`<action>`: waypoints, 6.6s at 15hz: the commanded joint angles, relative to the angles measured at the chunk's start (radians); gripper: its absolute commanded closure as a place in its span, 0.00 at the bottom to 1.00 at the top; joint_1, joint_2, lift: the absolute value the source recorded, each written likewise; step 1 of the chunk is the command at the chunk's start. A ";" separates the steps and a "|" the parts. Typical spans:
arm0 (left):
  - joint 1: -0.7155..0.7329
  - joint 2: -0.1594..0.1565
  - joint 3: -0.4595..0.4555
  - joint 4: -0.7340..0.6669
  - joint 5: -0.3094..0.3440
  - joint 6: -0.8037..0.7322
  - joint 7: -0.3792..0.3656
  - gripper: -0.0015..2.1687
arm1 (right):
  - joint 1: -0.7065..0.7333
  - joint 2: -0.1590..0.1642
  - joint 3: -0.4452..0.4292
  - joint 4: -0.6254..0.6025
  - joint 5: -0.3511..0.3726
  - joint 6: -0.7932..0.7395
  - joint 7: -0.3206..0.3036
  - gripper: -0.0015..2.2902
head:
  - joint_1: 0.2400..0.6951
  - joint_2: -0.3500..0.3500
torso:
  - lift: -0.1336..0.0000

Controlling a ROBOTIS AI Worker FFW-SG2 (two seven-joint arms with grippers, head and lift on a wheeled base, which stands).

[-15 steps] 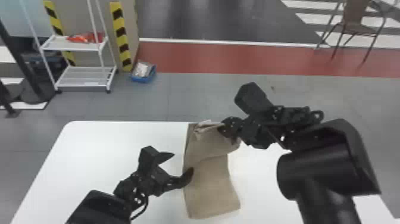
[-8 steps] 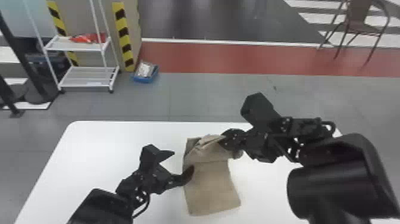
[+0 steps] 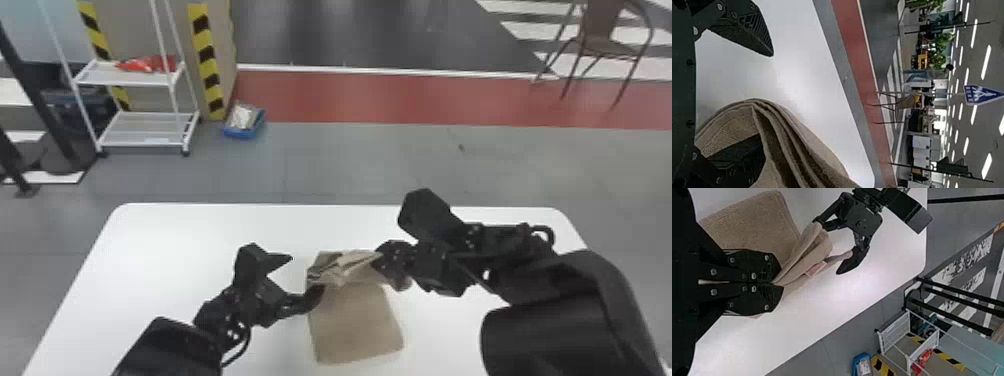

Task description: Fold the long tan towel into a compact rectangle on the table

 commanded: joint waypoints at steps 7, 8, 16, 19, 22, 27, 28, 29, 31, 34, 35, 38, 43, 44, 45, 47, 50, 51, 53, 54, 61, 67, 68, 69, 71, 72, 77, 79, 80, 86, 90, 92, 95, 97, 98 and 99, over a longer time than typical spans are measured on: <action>0.002 -0.010 -0.006 0.000 -0.009 0.000 0.008 0.09 | -0.061 0.003 -0.016 -0.009 -0.042 0.027 -0.007 0.65 | 1.00 0.38 | 1.00; 0.002 -0.010 -0.006 0.000 -0.009 0.000 0.015 0.09 | -0.055 0.000 -0.016 -0.021 -0.043 0.030 0.001 0.65 | 1.00 0.38 | 1.00; -0.024 -0.010 -0.006 0.040 -0.007 -0.015 0.050 0.09 | 0.008 -0.029 -0.045 -0.107 -0.109 0.061 0.098 0.65 | 1.00 0.40 | 1.00; -0.024 -0.010 -0.006 0.040 -0.007 -0.031 0.050 0.09 | 0.037 -0.037 -0.034 -0.076 -0.054 0.015 0.096 0.65 | 1.00 0.39 | 1.00; -0.025 -0.010 -0.006 0.040 -0.009 -0.031 0.048 0.09 | 0.020 -0.037 -0.040 -0.037 -0.040 -0.009 0.059 0.65 | 1.00 0.38 | 1.00; -0.024 -0.010 -0.005 0.040 -0.006 -0.031 0.048 0.09 | 0.006 -0.033 -0.022 0.005 0.027 -0.059 0.048 0.65 | 1.00 0.37 | 1.00; -0.024 -0.010 -0.005 0.040 -0.006 -0.031 0.047 0.09 | 0.006 -0.033 -0.017 0.008 0.043 -0.071 0.048 0.65 | 1.00 0.37 | 1.00; -0.024 -0.010 -0.005 0.039 -0.006 -0.031 0.047 0.09 | 0.006 -0.034 -0.014 0.009 0.055 -0.074 0.048 0.65 | 1.00 0.37 | 1.00; -0.024 -0.010 -0.005 0.039 -0.006 -0.031 0.047 0.09 | 0.005 -0.036 -0.005 0.019 0.086 -0.089 0.048 0.65 | 1.00 0.37 | 1.00; -0.024 -0.010 -0.005 0.039 -0.007 -0.031 0.047 0.09 | -0.024 -0.036 -0.019 0.020 0.072 -0.089 0.024 0.65 | 1.00 0.36 | 1.00; -0.024 -0.010 -0.005 0.035 -0.007 -0.031 0.044 0.09 | -0.038 -0.034 -0.025 0.028 0.069 -0.083 0.019 0.65 | 1.00 0.36 | 1.00; -0.021 -0.010 -0.003 0.031 -0.007 -0.031 0.039 0.09 | -0.069 -0.029 -0.034 0.078 0.067 -0.080 -0.022 0.65 | 1.00 0.35 | 1.00; -0.021 -0.010 -0.011 0.029 -0.004 -0.031 0.025 0.09 | -0.106 -0.016 -0.042 0.132 0.053 -0.074 -0.031 0.65 | 1.00 0.34 | 1.00; -0.021 -0.010 -0.011 0.029 -0.006 -0.031 0.025 0.09 | -0.119 -0.014 -0.050 0.154 0.053 -0.068 -0.034 0.65 | 1.00 0.34 | 1.00; -0.021 -0.010 -0.009 0.029 -0.004 -0.031 0.024 0.09 | -0.121 -0.014 -0.054 0.163 0.053 -0.071 -0.036 0.65 | 1.00 0.34 | 1.00; -0.021 -0.010 -0.003 0.029 -0.004 -0.040 0.024 0.09 | -0.104 -0.016 -0.036 0.157 0.060 -0.074 -0.030 0.65 | 1.00 0.33 | 1.00; -0.022 -0.008 0.005 0.029 -0.004 -0.040 0.021 0.09 | -0.095 -0.016 0.015 0.163 0.121 -0.071 -0.024 0.65 | 1.00 0.34 | 1.00; -0.021 -0.006 0.006 0.026 -0.004 -0.037 0.019 0.09 | -0.095 -0.013 0.029 0.180 0.138 -0.071 -0.030 0.65 | 1.00 0.35 | 1.00; -0.019 -0.003 0.006 0.017 -0.003 -0.040 0.015 0.09 | -0.101 -0.003 0.041 0.206 0.153 -0.071 -0.037 0.65 | 1.00 0.36 | 1.00; -0.019 -0.003 0.006 0.016 -0.003 -0.040 0.013 0.09 | -0.101 -0.002 0.047 0.212 0.161 -0.071 -0.045 0.65 | 1.00 0.37 | 1.00; -0.025 0.026 0.075 -0.004 -0.015 -0.025 0.018 0.09 | -0.086 0.003 0.107 0.210 0.179 -0.034 -0.019 0.65 | 1.00 0.43 | 1.00; -0.030 0.034 0.133 -0.004 -0.010 -0.021 0.016 0.09 | -0.047 -0.002 0.142 0.210 0.225 -0.034 0.019 0.65 | 1.00 0.53 | 1.00; -0.028 0.034 0.136 -0.004 -0.010 -0.021 0.016 0.09 | -0.040 -0.005 0.145 0.207 0.231 -0.034 0.025 0.65 | 1.00 0.53 | 1.00; -0.028 0.034 0.140 -0.004 -0.010 -0.021 0.016 0.09 | -0.029 -0.005 0.147 0.206 0.241 -0.034 0.028 0.65 | 1.00 0.54 | 1.00; -0.028 0.034 0.140 -0.004 -0.009 -0.021 0.016 0.09 | -0.015 -0.005 0.153 0.210 0.253 -0.034 0.024 0.65 | 1.00 0.55 | 1.00; -0.024 0.034 0.140 -0.004 -0.009 -0.021 0.016 0.09 | -0.009 -0.005 0.156 0.213 0.261 -0.037 0.019 0.65 | 1.00 0.55 | 1.00; -0.010 0.034 0.146 -0.006 -0.010 -0.025 0.015 0.09 | 0.002 0.001 0.190 0.255 0.284 -0.037 -0.005 0.65 | 1.00 0.55 | 1.00; -0.007 0.034 0.147 -0.009 -0.010 -0.025 0.015 0.09 | 0.003 0.003 0.199 0.267 0.284 -0.031 -0.022 0.64 | 1.00 0.56 | 1.00; -0.007 0.034 0.147 -0.009 -0.010 -0.025 0.015 0.09 | 0.003 0.004 0.203 0.269 0.280 -0.031 -0.030 0.64 | 1.00 0.57 | 1.00; -0.005 0.034 0.149 -0.009 -0.009 -0.025 0.015 0.09 | 0.008 0.010 0.207 0.261 0.244 0.033 -0.031 0.11 | 1.00 0.58 | 1.00; 0.001 0.034 0.149 -0.009 -0.010 -0.025 0.015 0.09 | 0.034 0.009 0.191 0.207 0.181 0.055 -0.030 0.05 | 1.00 0.58 | 1.00; 0.007 0.034 0.149 -0.020 -0.010 -0.025 0.015 0.09 | 0.048 0.010 0.179 0.184 0.144 0.058 -0.028 0.05 | 1.00 0.59 | 1.00; 0.010 0.035 0.149 -0.021 -0.012 -0.025 0.015 0.09 | 0.052 0.009 0.118 0.134 0.084 0.110 -0.021 0.16 | 1.00 0.60 | 1.00; 0.011 0.035 0.147 -0.021 -0.014 -0.025 0.015 0.09 | 0.051 0.010 0.064 0.129 0.046 0.110 -0.030 0.48 | 1.00 0.58 | 1.00; 0.018 0.035 0.147 -0.029 -0.014 -0.025 0.015 0.09 | 0.051 0.012 0.052 0.129 0.040 0.110 -0.050 0.67 | 1.00 0.57 | 1.00; 0.022 0.035 0.146 -0.034 -0.014 -0.025 0.015 0.09 | 0.051 0.010 0.049 0.135 0.040 0.110 -0.073 0.79 | 1.00 0.55 | 1.00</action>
